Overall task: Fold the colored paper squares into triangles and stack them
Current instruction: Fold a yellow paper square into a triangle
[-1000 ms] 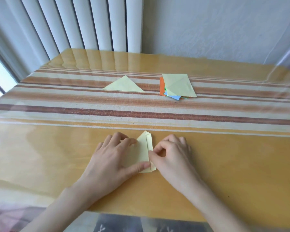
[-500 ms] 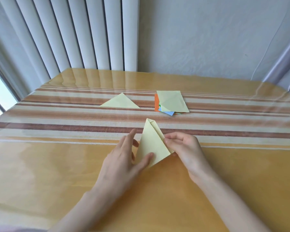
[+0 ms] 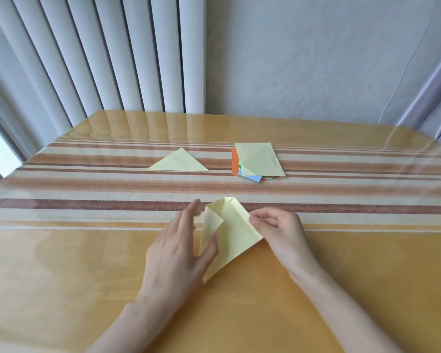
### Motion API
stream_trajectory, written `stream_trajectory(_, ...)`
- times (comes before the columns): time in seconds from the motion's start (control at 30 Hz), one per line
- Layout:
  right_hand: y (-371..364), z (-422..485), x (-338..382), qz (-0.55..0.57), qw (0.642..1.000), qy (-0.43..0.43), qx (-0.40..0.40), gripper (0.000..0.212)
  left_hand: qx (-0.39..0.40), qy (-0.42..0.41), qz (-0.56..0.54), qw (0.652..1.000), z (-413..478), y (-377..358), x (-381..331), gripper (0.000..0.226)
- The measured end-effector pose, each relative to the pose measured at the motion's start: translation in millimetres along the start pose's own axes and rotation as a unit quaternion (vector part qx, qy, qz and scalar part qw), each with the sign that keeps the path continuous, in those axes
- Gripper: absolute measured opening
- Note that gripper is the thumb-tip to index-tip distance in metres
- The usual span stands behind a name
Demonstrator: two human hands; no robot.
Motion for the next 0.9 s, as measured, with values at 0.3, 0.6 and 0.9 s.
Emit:
stream_trajectory(0.3,5.0,26.7,2.0,-0.249,0.958,0.104,0.097,0.013,0.122,-0.132,0.076,0.981,23.0,-3.6,31.4,0.016)
stream_trajectory(0.6,-0.8,34.9,-11.9,-0.265,0.942,0.199,0.058,0.012,0.225,-0.068,-0.033,0.971,92.9,-33.1,42.4,0.038)
stream_trajectory(0.9,-3.7,38.1,-18.2,-0.293,0.914,0.279,0.019,0.016,0.168,-0.164,-0.059,0.97,92.5,-35.6,64.1,0.02)
Point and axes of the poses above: each hand's wrist, its own z-axis towards the middle knuckle, its own y-axis out of the back of the hand, x = y × z, the point moved 1 cm from there along z, towards the middle knuckle, and after that the axes turned 3 degrees about -x, right-handed, at the moved point
